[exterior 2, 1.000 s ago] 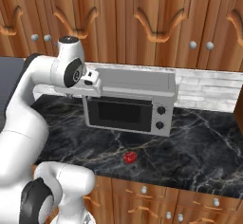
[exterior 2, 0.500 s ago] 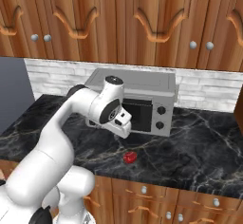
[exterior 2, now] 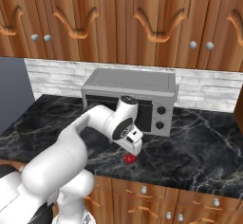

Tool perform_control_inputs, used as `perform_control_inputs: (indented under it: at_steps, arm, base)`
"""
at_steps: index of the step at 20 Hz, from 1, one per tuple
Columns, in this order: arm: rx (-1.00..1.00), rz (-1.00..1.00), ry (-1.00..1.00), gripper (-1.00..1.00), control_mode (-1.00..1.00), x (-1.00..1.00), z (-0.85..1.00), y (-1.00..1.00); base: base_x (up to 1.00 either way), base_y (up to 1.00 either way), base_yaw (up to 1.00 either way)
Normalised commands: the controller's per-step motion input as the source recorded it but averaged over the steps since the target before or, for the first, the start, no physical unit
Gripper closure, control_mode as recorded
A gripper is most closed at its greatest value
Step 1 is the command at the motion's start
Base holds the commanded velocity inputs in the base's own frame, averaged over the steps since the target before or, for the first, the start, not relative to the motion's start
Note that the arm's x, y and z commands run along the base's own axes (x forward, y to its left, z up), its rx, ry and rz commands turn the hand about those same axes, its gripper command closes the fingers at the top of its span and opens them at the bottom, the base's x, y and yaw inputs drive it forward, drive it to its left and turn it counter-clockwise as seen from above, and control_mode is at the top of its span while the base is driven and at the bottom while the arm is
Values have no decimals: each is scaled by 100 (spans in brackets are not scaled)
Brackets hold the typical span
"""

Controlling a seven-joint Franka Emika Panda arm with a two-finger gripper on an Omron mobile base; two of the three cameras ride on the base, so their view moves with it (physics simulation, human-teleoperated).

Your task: Place the mango in the correct fridge rack based on whether it is a fruit or vegetable. Finally, close the fridge door.

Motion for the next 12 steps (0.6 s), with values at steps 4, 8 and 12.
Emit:
perform_control_inputs:
  at_steps: [4,8,12]
  arm:
    - [2,0,0,-100,-100,10,-46,-30]
    - [6,0,0,-100,-100,21,-32,-39]
    - [3,0,2,-100,-100,33,-31,-15]
  base:
    - [0,0,0]
    - [0,0,0]
    - [0,0,0]
